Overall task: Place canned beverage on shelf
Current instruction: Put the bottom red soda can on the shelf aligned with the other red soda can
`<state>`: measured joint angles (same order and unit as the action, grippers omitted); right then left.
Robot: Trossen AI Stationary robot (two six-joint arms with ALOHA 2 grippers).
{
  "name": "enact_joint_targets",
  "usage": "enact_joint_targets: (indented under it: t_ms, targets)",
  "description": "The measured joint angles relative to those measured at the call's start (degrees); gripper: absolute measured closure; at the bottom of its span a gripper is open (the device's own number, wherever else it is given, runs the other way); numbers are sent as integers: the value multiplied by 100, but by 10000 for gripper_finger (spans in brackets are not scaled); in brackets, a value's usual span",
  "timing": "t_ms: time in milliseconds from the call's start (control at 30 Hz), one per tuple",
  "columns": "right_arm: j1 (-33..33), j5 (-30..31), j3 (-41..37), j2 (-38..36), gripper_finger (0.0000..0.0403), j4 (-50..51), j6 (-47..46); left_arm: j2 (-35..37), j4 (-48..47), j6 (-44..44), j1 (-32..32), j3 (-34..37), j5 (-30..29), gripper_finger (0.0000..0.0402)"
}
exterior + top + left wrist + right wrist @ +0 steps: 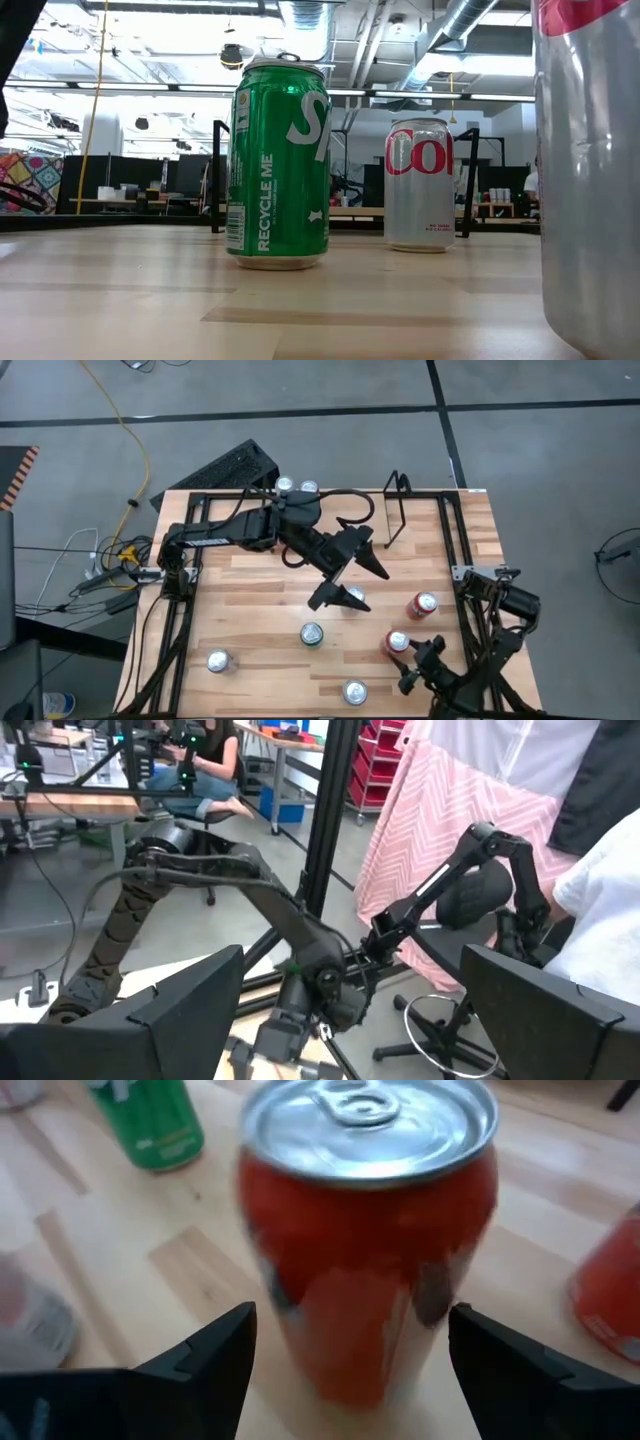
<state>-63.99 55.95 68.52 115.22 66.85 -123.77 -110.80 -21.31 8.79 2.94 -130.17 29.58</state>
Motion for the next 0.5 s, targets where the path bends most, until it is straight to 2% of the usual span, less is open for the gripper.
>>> enact_joint_targets:
  t_ms: [200,500]
  targets:
    - [307,431,-588,-22,101,-1048,151,0,-63,51,-10,0,174,46]
    - [865,545,-646,-22,105,-1390,784,4,-327,206,-204,0,505,46]
